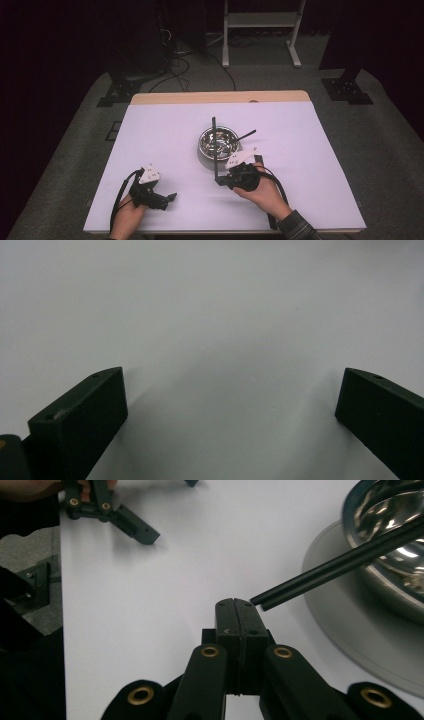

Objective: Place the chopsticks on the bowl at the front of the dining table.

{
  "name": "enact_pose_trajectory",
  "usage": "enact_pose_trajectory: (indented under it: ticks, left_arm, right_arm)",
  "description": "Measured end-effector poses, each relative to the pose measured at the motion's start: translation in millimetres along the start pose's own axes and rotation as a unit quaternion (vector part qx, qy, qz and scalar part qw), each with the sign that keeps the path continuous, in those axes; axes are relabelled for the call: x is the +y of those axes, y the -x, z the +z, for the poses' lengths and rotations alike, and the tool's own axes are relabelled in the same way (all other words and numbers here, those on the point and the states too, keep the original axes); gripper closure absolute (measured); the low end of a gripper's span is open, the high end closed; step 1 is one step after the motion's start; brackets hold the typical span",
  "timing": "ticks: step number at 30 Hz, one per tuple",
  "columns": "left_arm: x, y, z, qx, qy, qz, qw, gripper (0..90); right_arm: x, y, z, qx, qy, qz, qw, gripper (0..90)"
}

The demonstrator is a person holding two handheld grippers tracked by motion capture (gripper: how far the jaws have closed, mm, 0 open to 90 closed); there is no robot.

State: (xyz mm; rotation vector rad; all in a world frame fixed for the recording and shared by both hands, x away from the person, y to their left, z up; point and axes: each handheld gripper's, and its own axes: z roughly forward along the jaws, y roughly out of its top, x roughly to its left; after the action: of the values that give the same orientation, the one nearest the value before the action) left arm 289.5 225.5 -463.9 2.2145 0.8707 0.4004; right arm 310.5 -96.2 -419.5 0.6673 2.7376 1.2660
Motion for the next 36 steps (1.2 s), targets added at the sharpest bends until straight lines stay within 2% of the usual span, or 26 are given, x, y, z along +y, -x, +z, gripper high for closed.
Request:
enact_pose_trajectory:
  ticks: [2, 6, 18, 22, 27, 30, 36]
  left_arm:
    - [0.0, 0.0, 0.0, 0.000, 0.000, 0.000, 1.0000, 0.0]
    - [0.0, 0.0, 0.0, 0.000, 0.000, 0.000, 1.0000, 0.0]
    - [0.0, 0.0, 0.0, 0.000, 0.000, 0.000, 1.0000, 0.0]
    - [0.0, 0.0, 0.0, 0.000, 0.000, 0.000, 1.0000, 0.0]
    - [0.0, 0.0, 0.0, 0.000, 0.000, 0.000, 1.0000, 0.0]
    - [0.0, 0.1, 0.0, 0.000, 0.000, 0.000, 1.0000, 0.0]
    - [0.0, 0.1, 0.0, 0.000, 0.000, 0.000, 1.0000, 0.0]
  right_arm:
    - [-1.8, -2.4, 4.1, 0.003, -0.006, -0.003, 1.0000, 89.8]
    - [-1.6, -2.8, 8.2, -0.006, -0.005, -0.005, 1.0000, 89.9]
    - [-1.6, 2.1, 6.3, -0.013, 0.004, 0.002, 0.9999, 89.9]
    - [-2.2, 0.7, 4.4, -0.006, 0.006, 0.002, 1.0000, 89.7]
    - [-5.4, -2.1, -0.4, 0.001, 0.008, 0.003, 1.0000, 83.4]
    - [-10.9, 0.9, -6.1, -0.001, 0.010, 0.010, 0.9999, 75.9]
    - [-27.1, 12.3, -21.3, -0.020, 0.012, 0.033, 0.9992, 62.5]
